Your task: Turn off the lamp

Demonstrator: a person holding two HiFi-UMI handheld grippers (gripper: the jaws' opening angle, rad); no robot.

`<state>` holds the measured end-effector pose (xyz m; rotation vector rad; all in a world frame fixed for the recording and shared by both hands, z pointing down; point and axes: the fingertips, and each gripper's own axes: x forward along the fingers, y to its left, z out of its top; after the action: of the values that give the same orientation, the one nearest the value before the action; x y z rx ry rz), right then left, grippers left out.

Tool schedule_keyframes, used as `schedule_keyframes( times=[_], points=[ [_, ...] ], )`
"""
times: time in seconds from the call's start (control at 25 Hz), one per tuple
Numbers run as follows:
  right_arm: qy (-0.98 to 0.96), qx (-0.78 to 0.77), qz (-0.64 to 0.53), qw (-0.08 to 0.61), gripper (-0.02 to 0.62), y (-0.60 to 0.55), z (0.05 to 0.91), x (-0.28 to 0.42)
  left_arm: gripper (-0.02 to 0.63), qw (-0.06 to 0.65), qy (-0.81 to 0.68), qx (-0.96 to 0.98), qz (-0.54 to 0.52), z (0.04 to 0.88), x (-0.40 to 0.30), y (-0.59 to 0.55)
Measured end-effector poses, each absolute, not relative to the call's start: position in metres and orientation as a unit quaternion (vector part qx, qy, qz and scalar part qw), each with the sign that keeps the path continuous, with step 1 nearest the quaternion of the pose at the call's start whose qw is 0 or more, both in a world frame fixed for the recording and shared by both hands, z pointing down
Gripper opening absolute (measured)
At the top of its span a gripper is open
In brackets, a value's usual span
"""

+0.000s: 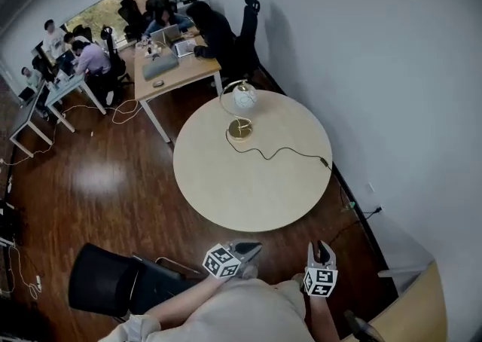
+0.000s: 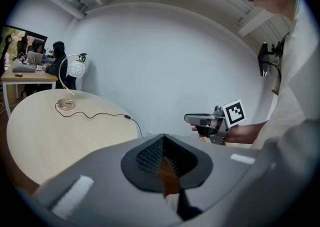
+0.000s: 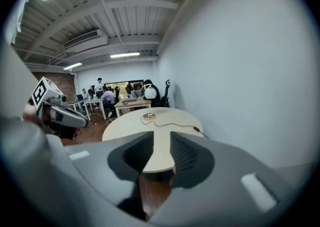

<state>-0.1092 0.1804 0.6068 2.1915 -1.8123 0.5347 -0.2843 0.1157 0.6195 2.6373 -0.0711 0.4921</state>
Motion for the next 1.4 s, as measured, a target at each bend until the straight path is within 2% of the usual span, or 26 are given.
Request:
schedule_keyframes(
  times=[0.36,0.8,1.4],
  points=[
    [-0.646,0.730,0.185,0.126,0.098,0.168,0.612,-0.155,0.000,0.244,-0.051,0.952,0.179,0.628,-0.308,0.101],
    [-0.606,0.761,0.199,0.121,0.094,0.201,0.620,-0.130,0.000,0.248,-0.015,0.949,0.196,0.634,-0.284,0.121],
    [-0.589,0.770,0.213,0.123,0.080,0.210,0.636,-0.140,0.000,0.217,0.020,0.951,0.220,0.640,-0.283,0.128]
  ],
)
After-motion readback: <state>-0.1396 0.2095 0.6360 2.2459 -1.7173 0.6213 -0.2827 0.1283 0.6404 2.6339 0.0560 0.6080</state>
